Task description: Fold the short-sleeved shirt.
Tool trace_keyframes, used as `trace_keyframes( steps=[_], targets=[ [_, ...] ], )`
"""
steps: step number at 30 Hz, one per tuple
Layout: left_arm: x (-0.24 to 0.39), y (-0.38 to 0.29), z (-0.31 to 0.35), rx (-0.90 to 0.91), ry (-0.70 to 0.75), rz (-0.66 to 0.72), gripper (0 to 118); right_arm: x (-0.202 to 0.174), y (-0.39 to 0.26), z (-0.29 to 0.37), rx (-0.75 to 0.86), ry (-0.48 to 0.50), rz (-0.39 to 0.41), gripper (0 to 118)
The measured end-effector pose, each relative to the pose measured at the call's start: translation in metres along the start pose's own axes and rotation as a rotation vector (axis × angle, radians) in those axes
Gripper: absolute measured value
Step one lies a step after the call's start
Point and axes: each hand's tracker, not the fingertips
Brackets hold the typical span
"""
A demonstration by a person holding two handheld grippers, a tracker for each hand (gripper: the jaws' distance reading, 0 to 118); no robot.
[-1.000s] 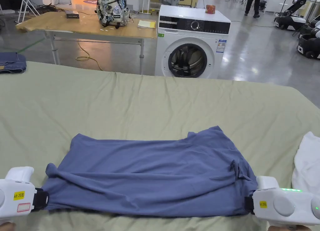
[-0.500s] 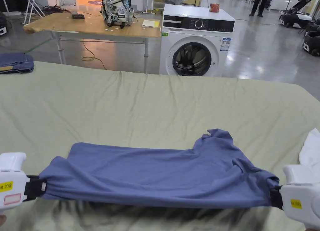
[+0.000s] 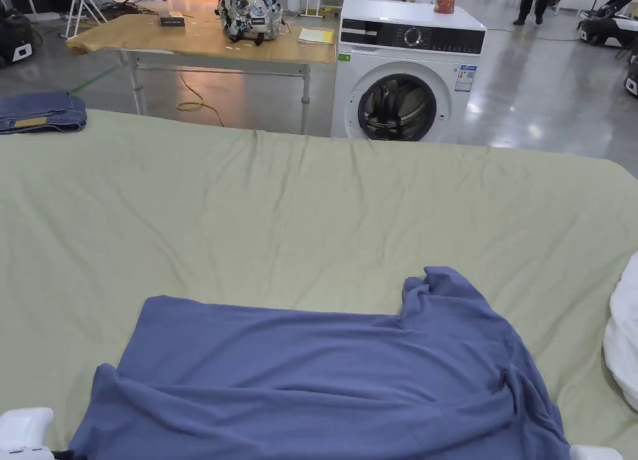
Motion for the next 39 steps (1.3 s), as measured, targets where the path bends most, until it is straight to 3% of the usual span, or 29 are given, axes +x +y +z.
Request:
trace_keyframes(
  steps=[2,3,4,5,6,8,14,16,19,20,22,23,24,31,34,39],
  targets=[
    [-0.001,0.003,0.002,0.004,-0.016,0.008,1,0.002,0.001,0.002,0.017,0.005,-0.01,8],
    [-0.003,0.004,0.003,0.004,-0.026,0.011,3,0.003,0.002,0.004,0.013,0.007,-0.011,17],
    [-0.004,0.005,0.005,0.005,-0.036,0.017,10,0.004,0.004,0.006,0.01,0.006,-0.012,33],
    [-0.004,0.006,0.011,0.011,-0.051,0.027,23,0.003,0.007,0.013,0.014,-0.013,-0.009,60],
    [-0.004,0.008,0.016,0.024,-0.05,0.033,34,0.002,0.01,0.019,0.025,-0.059,-0.009,73],
    [0.001,0.015,0.026,0.071,-0.028,0.024,52,0.0,0.018,0.036,0.109,-0.083,-0.024,76],
    [0.03,0.048,0.045,0.29,-0.055,-0.043,53,-0.028,0.052,0.07,0.423,-0.052,-0.034,76],
    [0.045,0.059,0.048,0.365,-0.028,-0.075,53,-0.047,0.061,0.077,0.523,-0.044,-0.048,74],
    [0.067,0.072,0.053,0.492,-0.013,-0.097,50,-0.074,0.075,0.082,0.668,-0.026,-0.042,33],
    [0.073,0.075,0.055,0.528,-0.024,-0.11,39,-0.081,0.08,0.083,0.706,-0.01,-0.044,14],
    [0.086,0.08,0.057,0.588,-0.015,-0.144,13,-0.092,0.087,0.085,0.755,0.043,-0.059,3],
    [0.094,0.082,0.058,0.617,0.011,-0.164,3,-0.102,0.091,0.087,0.782,0.047,-0.066,0],
    [0.096,0.084,0.057,0.648,0.021,-0.176,0,-0.107,0.094,0.087,0.797,0.055,-0.063,0],
    [0.094,0.118,0.049,0.654,0.034,-0.153,0,-0.132,0.111,0.083,0.864,0.063,-0.032,0],
    [0.076,0.148,0.034,0.538,0.011,-0.082,0,-0.135,0.119,0.078,0.833,0.081,-0.023,0],
    [0.037,0.209,-0.017,0.187,-0.076,-0.034,0,-0.135,0.126,0.062,0.781,0.077,0.005,0]
  ],
)
